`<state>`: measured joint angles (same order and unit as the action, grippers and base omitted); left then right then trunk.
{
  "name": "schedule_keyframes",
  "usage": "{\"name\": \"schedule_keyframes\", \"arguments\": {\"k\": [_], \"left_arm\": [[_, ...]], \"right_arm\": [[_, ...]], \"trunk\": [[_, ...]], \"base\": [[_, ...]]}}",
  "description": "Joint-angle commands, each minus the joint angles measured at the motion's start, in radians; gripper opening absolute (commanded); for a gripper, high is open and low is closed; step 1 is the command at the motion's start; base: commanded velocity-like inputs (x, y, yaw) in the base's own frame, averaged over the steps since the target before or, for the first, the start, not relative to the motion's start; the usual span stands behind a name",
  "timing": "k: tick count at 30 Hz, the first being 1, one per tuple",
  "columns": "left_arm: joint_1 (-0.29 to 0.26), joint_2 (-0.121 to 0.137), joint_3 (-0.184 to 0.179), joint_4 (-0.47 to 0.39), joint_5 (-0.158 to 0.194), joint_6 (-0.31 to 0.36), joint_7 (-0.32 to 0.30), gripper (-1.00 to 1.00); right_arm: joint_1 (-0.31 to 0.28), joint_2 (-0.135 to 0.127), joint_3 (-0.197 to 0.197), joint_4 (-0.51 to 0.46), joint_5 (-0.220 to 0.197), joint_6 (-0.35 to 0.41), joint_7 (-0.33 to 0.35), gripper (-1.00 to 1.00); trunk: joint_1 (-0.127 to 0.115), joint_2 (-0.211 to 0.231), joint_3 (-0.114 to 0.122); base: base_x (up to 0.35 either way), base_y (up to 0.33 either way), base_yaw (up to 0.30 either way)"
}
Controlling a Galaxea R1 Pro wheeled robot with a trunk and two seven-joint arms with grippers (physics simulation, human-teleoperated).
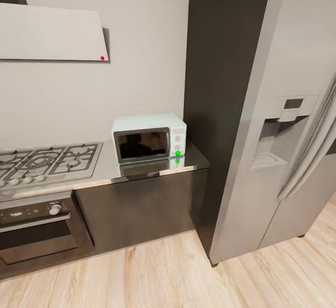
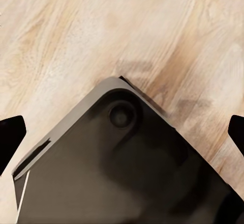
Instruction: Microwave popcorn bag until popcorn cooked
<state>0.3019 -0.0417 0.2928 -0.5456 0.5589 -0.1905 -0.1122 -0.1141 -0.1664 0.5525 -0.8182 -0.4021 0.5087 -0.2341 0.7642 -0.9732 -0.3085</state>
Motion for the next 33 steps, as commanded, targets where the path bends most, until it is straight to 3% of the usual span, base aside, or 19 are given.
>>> {"name": "schedule_keyframes", "arguments": {"k": [1, 5, 6, 8, 11, 14, 16, 23, 33], "left_arm": [[0.000, -0.001, 0.005, -0.001, 0.010, 0.002, -0.005, 1.00], [0.000, -0.001, 0.005, 0.001, 0.010, 0.002, 0.004, 1.00], [0.000, 0.000, 0.005, 0.006, 0.009, 0.002, 0.005, 1.00], [0.000, 0.000, 0.005, 0.021, 0.009, 0.000, 0.006, 1.00], [0.000, 0.001, 0.005, 0.051, 0.009, 0.000, 0.006, 1.00], [0.000, 0.001, 0.005, 0.103, 0.008, 0.000, 0.006, 1.00], [0.000, 0.001, 0.004, 0.128, 0.009, 0.000, 0.006, 1.00], [-0.001, 0.000, 0.004, 0.150, 0.009, 0.000, 0.006, 1.00], [-0.001, 0.000, 0.004, 0.151, 0.009, 0.000, 0.006, 1.00]], "right_arm": [[-0.002, -0.002, 0.010, 0.024, -0.009, -0.020, -0.009, 1.00], [-0.002, -0.008, 0.017, 0.139, 0.056, -0.136, -0.006, 1.00], [-0.002, -0.007, 0.016, 0.205, 0.101, -0.217, -0.006, 1.00], [-0.003, -0.003, 0.015, 0.322, 0.138, -0.359, -0.006, 1.00], [-0.003, 0.001, 0.007, 0.473, 0.152, -0.584, -0.009, 1.00], [-0.001, 0.004, 0.007, 0.589, 0.156, -0.687, -0.010, 1.00], [0.005, 0.008, 0.008, 0.621, 0.155, -0.695, -0.010, 1.00], [0.009, 0.064, 0.011, 0.668, 0.155, -0.702, -0.010, 1.00], [0.009, 0.071, 0.009, 0.671, 0.154, -0.702, -0.010, 1.00]], "trunk": [[0.000, -0.001, -0.001], [0.000, -0.001, -0.001], [0.000, -0.001, -0.001], [0.000, -0.001, -0.001], [0.000, -0.001, -0.001], [0.000, -0.001, -0.001], [0.000, -0.001, -0.001], [0.000, -0.001, -0.001], [0.000, -0.001, -0.001]], "base": [[0.000, 0.000, 0.000], [0.000, 0.000, 0.000], [0.000, 0.000, 0.000], [0.000, 0.000, 0.000], [0.000, 0.000, 0.000], [0.000, 0.000, 0.000], [0.000, 0.000, 0.000], [0.000, 0.000, 0.000], [0.000, 0.000, 0.000]]}}
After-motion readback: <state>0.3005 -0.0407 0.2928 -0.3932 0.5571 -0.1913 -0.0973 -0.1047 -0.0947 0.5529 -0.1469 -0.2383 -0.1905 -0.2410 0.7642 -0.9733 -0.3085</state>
